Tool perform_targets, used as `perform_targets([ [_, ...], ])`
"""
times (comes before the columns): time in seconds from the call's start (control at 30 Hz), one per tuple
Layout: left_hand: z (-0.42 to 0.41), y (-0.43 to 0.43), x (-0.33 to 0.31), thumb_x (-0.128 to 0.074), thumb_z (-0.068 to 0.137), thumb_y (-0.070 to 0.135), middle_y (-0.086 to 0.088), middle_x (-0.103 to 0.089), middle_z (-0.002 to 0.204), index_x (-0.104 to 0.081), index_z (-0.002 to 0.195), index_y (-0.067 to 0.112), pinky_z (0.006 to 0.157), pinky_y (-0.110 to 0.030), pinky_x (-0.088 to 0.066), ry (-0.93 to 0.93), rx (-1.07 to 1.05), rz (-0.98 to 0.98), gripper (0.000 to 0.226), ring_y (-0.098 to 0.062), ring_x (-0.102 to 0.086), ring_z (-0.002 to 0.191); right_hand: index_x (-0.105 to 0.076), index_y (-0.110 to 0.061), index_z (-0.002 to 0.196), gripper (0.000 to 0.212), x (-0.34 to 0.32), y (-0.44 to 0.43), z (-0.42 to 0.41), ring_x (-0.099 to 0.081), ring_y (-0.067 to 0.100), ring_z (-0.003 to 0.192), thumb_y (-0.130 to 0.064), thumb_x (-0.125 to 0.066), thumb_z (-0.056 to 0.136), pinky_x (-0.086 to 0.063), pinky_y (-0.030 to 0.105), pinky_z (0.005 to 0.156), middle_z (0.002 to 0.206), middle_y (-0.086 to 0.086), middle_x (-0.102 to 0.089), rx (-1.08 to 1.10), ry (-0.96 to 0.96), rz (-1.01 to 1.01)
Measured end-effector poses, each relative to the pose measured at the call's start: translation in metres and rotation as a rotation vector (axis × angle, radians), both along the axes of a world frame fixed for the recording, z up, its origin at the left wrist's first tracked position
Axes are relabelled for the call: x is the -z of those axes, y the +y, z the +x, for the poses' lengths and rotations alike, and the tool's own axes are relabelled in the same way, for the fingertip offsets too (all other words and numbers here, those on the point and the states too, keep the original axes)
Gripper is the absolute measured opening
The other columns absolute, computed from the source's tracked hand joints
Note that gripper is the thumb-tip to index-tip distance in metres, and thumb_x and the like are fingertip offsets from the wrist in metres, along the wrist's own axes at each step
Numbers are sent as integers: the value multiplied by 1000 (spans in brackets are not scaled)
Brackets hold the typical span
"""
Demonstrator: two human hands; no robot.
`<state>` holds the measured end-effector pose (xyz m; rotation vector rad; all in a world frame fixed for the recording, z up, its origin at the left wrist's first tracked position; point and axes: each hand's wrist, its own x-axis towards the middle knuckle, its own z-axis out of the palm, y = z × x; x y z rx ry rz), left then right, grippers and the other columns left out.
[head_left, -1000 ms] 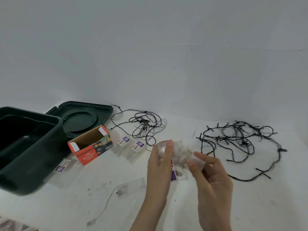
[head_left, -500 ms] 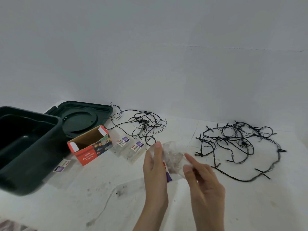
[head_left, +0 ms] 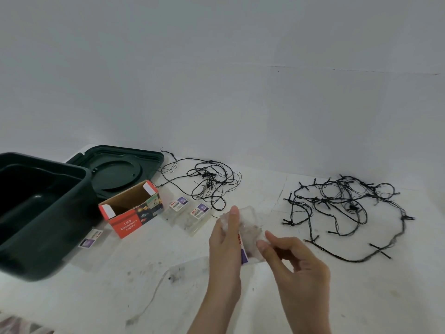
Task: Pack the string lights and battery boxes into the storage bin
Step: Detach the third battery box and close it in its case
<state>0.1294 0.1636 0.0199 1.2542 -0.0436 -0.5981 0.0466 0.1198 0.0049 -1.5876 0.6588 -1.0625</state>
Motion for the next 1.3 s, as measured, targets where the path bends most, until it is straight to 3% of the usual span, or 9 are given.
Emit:
perform_targets([
  [0.13, 5, 1, -4, -51, 89, 45, -6, -65, 78, -62, 101, 10, 51, -25, -50, 15, 9, -27, 38, -16, -64, 64, -74, -27, 80, 19, 1, 9, 2, -59, 9, 66, -41, -61, 78, -45, 10, 61, 82, -11, -64, 29, -6, -207],
  [0.33, -1, 2, -11, -50, 89, 45, 2, -65, 63, -58, 98, 16, 52, -27, -49, 34, -13, -69, 32, -17, -59, 53, -74, -30, 76, 16, 4, 14, 3, -51, -1, 68, -38, -60, 76, -37, 5, 61, 83, -9, -54, 51, 45, -262],
  [0.43, -3, 3, -13, -50, 89, 45, 3, -65, 65, -58, 101, 16, 52, -29, -50, -13, -2, -78, 33, -15, -59, 54, -70, -34, 72, 16, 2, 12, -1, -52, 0, 71, -46, -59, 74, -37, 5, 63, 85, -10, -53, 24, 99, -232],
  [0.63, -9, 5, -20, -50, 82, 50, 0, -66, 69, -59, 105, 14, 49, -27, -49, -42, 52, -100, 43, -14, -61, 53, -59, -48, 109, 37, -8, 11, -4, -48, 4, 92, -65, -49, 78, -35, 4, 79, 107, -18, -50, 51, 202, -339],
  [0.83, -6, 8, -20, -57, 74, 50, 1, -68, 70, -59, 111, 13, 54, -27, -51, -83, 78, -67, 53, -14, -64, 62, -61, -63, 93, 42, -14, 8, -7, -44, 2, 99, -85, -34, 70, -33, 3, 78, 108, -28, -45, -71, 244, -198],
  [0.97, -6, 7, -22, -58, 75, 46, -3, -65, 67, -60, 108, 12, 47, -27, -49, -49, 75, -107, 47, -18, -58, 52, -59, -43, 109, 34, -16, -6, -8, -58, 6, 78, -60, -57, 80, -46, 15, 66, 97, -12, -61, -76, 119, 58],
  [1.1, -4, 7, -21, -57, 84, 39, -3, -65, 65, -60, 106, 11, 43, -24, -48, -71, 42, -86, 35, -17, -58, 48, -71, -18, 93, 22, -18, -15, -9, -57, 12, 56, 0, -62, 84, -48, 16, 55, 67, 12, -69, -153, 9, 338],
  [1.2, -3, 7, -19, -56, 85, 39, -3, -66, 66, -60, 100, 16, 43, -25, -49, -79, 16, -53, 28, -15, -58, 48, -73, -21, 89, 30, -19, -11, -12, -59, 9, 54, 7, -65, 81, -49, 12, 60, 66, 7, -70, -30, -17, 164],
  [1.3, -3, 6, -18, -56, 87, 39, -3, -66, 68, -59, 96, 16, 44, -26, -50, -51, 18, -52, 24, -16, -59, 48, -63, -32, 105, 40, -13, -7, -10, -60, 10, 62, -1, -69, 80, -46, 8, 70, 70, -7, -68, 54, 25, -194],
])
